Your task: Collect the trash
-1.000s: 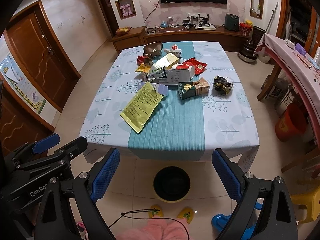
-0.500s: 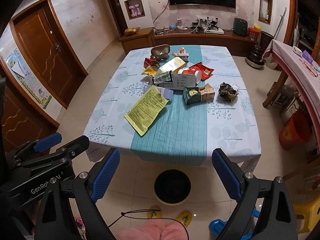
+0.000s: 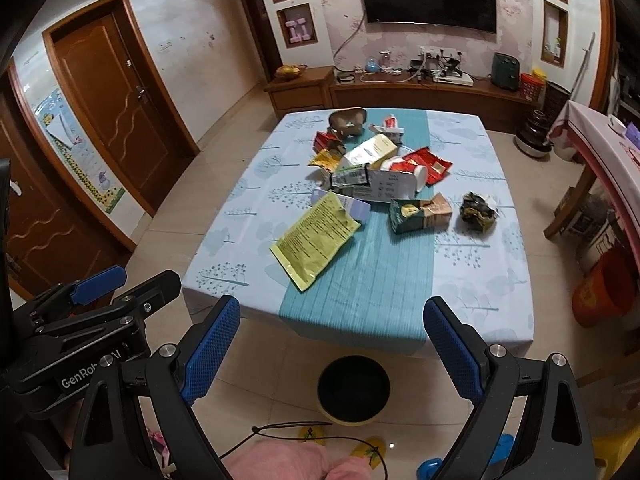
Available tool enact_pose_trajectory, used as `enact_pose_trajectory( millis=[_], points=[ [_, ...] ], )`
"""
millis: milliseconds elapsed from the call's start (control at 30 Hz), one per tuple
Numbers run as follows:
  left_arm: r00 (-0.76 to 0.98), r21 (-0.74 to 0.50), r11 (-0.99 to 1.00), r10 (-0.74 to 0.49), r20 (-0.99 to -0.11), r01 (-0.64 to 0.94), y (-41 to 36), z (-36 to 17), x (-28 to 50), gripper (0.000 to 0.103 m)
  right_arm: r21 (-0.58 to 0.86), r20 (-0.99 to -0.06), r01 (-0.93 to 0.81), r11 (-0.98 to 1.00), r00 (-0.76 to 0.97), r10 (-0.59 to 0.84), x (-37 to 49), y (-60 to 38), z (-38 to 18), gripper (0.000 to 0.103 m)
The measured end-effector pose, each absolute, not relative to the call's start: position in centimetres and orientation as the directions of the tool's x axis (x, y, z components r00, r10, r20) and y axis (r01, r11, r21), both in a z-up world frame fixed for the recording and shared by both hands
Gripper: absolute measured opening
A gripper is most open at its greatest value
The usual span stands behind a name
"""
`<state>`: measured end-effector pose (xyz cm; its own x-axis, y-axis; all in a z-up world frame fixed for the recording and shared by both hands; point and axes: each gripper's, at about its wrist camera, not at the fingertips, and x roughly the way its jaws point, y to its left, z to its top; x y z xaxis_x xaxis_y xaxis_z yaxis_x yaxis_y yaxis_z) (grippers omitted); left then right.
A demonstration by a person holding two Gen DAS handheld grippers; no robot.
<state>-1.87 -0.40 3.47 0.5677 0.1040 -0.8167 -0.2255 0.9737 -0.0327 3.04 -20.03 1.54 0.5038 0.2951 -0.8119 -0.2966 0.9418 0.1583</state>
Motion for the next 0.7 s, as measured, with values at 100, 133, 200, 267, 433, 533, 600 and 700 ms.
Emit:
enact_pose_trajectory(
  millis=[100,133,200,267,433,533,600,700],
  points=[
    [0.574,-0.032,0.975,0.102,-0.812,-0.218,0.7,3.5,-1.0,0.071,0.166,-0.816,-0.292,0.942,0.496,0.297,4.0,-19.3,1.3,0.094],
    [0.574,-0.029,0.976,0.101,-0.813,-0.214,0.7,3.5,-0.7,0.071,0.167,-0.816,-0.287,0.943,0.496,0.296,4.3,-19.1,1.2,0.094],
    [0.570,-0.023,0.981,0.094,-0.816,-0.194,1.4,3.2,0.5,0.071,0.176,-0.819,-0.273,0.946,0.492,0.295,5.3,-18.6,0.8,0.094],
    [0.562,-0.023,0.984,0.081,-0.823,-0.175,2.4,2.8,2.1,0.071,0.196,-0.826,-0.250,0.948,0.480,0.297,6.8,-17.8,0.1,0.094],
    [0.513,-0.022,0.992,0.046,-0.857,-0.125,6.7,1.3,7.1,0.071,0.296,-0.843,-0.138,0.945,0.428,0.327,11.6,-16.5,-2.7,0.088],
    [0.472,-0.022,0.995,0.029,-0.881,-0.102,9.2,-0.5,10.3,0.071,0.323,-0.851,-0.077,0.943,0.414,0.325,14.4,-15.5,-5.3,0.088],
    [0.438,-0.011,0.996,0.029,-0.899,-0.088,10.9,-2.5,12.7,0.071,0.320,-0.863,-0.035,0.947,0.402,0.307,16.4,-14.7,-7.8,0.088],
    [0.402,0.026,0.998,0.049,-0.914,-0.063,12.5,-5.4,15.6,0.071,0.323,-0.883,0.015,0.946,0.366,0.295,19.2,-13.7,-12.3,0.088]
  ],
)
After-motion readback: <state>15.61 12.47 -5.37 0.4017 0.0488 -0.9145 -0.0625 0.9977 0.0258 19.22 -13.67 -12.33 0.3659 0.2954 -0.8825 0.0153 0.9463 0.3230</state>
